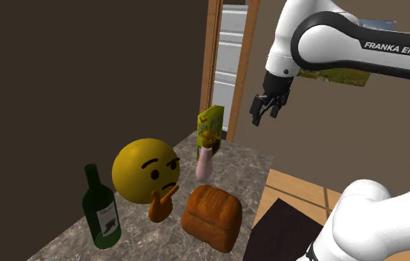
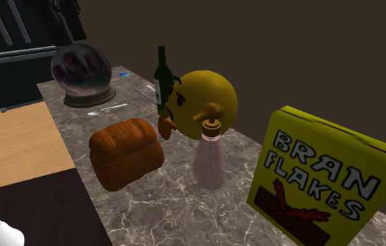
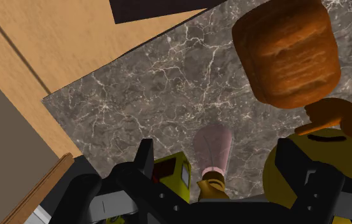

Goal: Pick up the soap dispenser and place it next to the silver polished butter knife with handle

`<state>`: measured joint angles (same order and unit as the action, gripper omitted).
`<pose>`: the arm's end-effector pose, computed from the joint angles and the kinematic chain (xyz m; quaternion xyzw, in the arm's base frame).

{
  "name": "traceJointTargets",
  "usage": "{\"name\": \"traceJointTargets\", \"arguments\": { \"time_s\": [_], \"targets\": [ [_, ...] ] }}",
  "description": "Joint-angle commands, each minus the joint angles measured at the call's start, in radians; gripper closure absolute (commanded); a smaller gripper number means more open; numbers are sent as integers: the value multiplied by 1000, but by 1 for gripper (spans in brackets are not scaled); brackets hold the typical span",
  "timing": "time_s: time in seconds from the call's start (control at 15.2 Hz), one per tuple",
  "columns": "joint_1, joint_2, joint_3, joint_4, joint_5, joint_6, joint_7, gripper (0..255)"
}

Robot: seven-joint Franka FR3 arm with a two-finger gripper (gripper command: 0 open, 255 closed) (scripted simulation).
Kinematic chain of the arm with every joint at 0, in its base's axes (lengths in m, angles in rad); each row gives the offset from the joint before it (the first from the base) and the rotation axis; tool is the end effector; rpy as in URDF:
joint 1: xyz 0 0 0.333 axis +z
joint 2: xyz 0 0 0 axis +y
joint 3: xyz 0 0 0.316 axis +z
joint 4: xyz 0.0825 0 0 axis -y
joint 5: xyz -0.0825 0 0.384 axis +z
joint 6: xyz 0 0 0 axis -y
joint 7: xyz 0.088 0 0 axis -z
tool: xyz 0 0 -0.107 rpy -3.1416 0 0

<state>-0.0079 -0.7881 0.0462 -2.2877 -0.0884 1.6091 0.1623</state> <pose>0.3105 0.0082 0.6276 0.9943 -0.0683 0.0598 0.0552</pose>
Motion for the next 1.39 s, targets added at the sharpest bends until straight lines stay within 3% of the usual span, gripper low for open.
{"name": "traceJointTargets", "arguments": {
  "time_s": [0.0, 0.66, 1.32],
  "targets": [
    [0, 0, 0, 0, 0, 0, 0, 0],
    [-26, 358, 15, 108, -24, 222, 52, 0],
    [-44, 745, 23, 349, -66, 338, 105, 0]
  ]
}}
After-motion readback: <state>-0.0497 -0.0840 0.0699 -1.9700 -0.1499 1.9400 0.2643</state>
